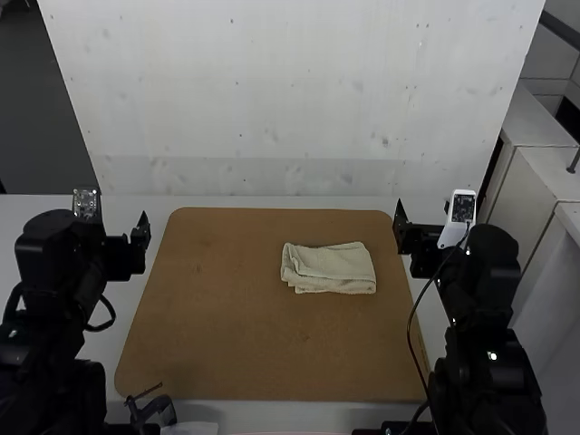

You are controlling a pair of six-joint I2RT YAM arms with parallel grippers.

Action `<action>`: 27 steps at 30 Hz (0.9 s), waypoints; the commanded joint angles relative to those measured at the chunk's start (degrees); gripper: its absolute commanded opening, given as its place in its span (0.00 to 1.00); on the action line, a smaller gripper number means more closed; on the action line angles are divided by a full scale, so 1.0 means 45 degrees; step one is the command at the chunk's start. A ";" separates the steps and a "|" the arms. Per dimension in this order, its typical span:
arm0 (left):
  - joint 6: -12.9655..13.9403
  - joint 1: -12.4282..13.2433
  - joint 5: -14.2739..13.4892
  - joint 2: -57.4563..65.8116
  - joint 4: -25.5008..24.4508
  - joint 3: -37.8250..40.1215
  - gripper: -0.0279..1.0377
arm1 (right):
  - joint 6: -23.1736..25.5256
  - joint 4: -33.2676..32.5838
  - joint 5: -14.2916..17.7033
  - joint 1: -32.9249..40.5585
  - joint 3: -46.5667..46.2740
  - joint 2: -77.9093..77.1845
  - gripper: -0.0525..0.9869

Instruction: Fold the towel.

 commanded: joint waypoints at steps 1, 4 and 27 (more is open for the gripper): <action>-0.0097 -0.0193 0.0501 -0.0055 0.0240 -0.0151 0.94 | 0.0293 -0.0019 -0.0045 0.0324 -0.0149 -0.0002 0.98; 0.0411 -0.0193 0.0735 -0.0055 0.0084 -0.0210 0.94 | 0.0450 -0.0078 -0.0045 0.0324 -0.0110 -0.0002 0.98; 0.0470 -0.0154 0.1224 -0.0075 0.0123 -0.0385 0.96 | 0.0450 -0.0078 -0.0065 0.0324 -0.0130 0.0115 0.98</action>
